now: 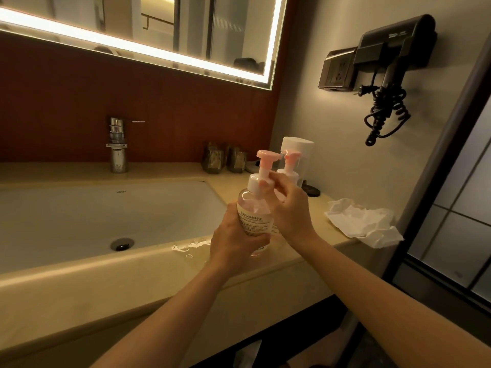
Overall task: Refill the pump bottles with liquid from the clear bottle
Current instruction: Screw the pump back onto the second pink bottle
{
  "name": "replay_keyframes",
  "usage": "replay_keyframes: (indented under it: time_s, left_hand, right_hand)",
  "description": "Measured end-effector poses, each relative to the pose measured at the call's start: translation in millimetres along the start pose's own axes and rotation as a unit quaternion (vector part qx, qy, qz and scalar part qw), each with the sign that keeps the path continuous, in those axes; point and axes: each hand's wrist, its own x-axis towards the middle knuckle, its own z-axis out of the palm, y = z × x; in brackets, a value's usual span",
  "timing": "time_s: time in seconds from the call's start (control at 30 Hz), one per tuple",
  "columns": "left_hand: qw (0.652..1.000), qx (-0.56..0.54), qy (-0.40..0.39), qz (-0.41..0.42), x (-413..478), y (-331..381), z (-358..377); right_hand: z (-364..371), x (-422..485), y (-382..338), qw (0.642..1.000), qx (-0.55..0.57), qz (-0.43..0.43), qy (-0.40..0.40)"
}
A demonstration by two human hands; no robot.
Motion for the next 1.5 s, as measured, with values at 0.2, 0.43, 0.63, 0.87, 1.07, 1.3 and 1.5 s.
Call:
replay_keyframes:
  time_s: [0.2, 0.43, 0.63, 0.87, 1.07, 1.3, 1.5]
  left_hand:
    - [1.0, -0.002, 0.002, -0.003, 0.7, -0.9, 0.0]
    - [1.0, -0.003, 0.0, -0.004, 1.1, -1.2, 0.3]
    - [1.0, -0.012, -0.007, -0.005, 0.4, 1.3, -1.1]
    - [1.0, -0.008, -0.004, -0.005, 0.0, 2.8, -3.1]
    - [1.0, 0.001, -0.002, -0.005, 0.2, 2.7, -2.2]
    - [1.0, 0.0, -0.005, -0.008, -0.4, 4.3, -3.2]
    - [1.0, 0.004, -0.001, -0.012, 0.2, 3.5, -2.1]
  right_hand:
    - [-0.8, 15.7, -3.1, 0.996, -0.088, 0.003, -0.024]
    - [-4.5, 11.2, -7.2, 0.995, -0.082, -0.009, -0.061]
    - [-4.6, 16.7, -6.7, 0.992, -0.112, -0.022, -0.048]
    - [-16.5, 20.5, -11.0, 0.988, -0.017, 0.011, -0.156]
    - [-10.8, 17.4, -7.2, 0.995, -0.022, 0.014, -0.096]
    - [-5.2, 20.2, -12.9, 0.993, -0.077, 0.015, -0.085]
    - [-8.4, 4.5, -5.3, 0.994, -0.071, -0.026, -0.075]
